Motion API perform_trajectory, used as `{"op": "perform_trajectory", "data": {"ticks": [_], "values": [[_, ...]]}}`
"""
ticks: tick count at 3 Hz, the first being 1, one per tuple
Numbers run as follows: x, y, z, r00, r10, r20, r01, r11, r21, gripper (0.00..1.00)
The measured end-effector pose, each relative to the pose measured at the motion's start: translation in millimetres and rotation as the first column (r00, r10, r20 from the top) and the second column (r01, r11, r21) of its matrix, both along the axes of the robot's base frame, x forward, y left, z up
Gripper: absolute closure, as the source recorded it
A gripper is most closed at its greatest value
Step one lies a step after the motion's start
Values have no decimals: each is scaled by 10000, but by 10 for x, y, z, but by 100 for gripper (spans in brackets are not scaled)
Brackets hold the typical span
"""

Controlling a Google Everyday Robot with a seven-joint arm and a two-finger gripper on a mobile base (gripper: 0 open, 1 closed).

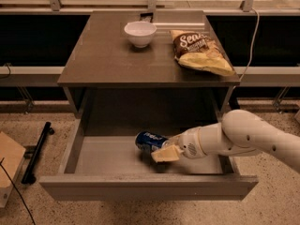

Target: Place pepsi can into top drawer

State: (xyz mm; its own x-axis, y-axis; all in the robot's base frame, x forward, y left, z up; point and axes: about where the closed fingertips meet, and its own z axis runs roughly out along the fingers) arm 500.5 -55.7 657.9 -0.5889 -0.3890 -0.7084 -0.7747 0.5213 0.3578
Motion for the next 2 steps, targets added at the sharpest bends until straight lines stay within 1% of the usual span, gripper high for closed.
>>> {"op": "perform_trajectory", "data": {"ticks": [1,2], "values": [[81,17,-66,9996,-226,-144,224,9996,-172,4],[118,20,-117,9989,-368,-292,358,9988,-338,0]]}}
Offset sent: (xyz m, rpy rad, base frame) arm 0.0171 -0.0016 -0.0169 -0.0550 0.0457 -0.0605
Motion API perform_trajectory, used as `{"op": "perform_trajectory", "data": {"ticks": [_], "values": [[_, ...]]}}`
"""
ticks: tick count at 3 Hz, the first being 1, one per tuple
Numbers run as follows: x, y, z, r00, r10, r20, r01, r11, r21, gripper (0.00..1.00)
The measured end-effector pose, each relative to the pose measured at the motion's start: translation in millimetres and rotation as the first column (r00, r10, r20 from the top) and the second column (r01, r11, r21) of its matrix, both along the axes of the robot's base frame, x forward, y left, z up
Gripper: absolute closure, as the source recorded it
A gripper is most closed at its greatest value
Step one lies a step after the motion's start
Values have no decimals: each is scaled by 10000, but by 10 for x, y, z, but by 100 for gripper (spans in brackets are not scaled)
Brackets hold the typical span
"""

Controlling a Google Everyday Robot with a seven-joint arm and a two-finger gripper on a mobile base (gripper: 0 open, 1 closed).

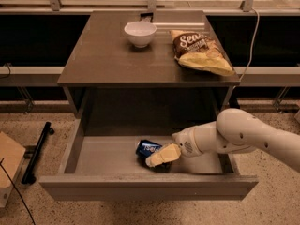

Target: Place pepsi can into top drawer

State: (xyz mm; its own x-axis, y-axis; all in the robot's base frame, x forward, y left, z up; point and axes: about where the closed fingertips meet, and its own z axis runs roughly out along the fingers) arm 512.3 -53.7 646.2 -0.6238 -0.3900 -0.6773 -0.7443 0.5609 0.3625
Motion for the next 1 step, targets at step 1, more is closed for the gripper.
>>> {"op": "perform_trajectory", "data": {"ticks": [1], "values": [[0,1,-1,10000,-1,-5,1,10000,1,0]]}}
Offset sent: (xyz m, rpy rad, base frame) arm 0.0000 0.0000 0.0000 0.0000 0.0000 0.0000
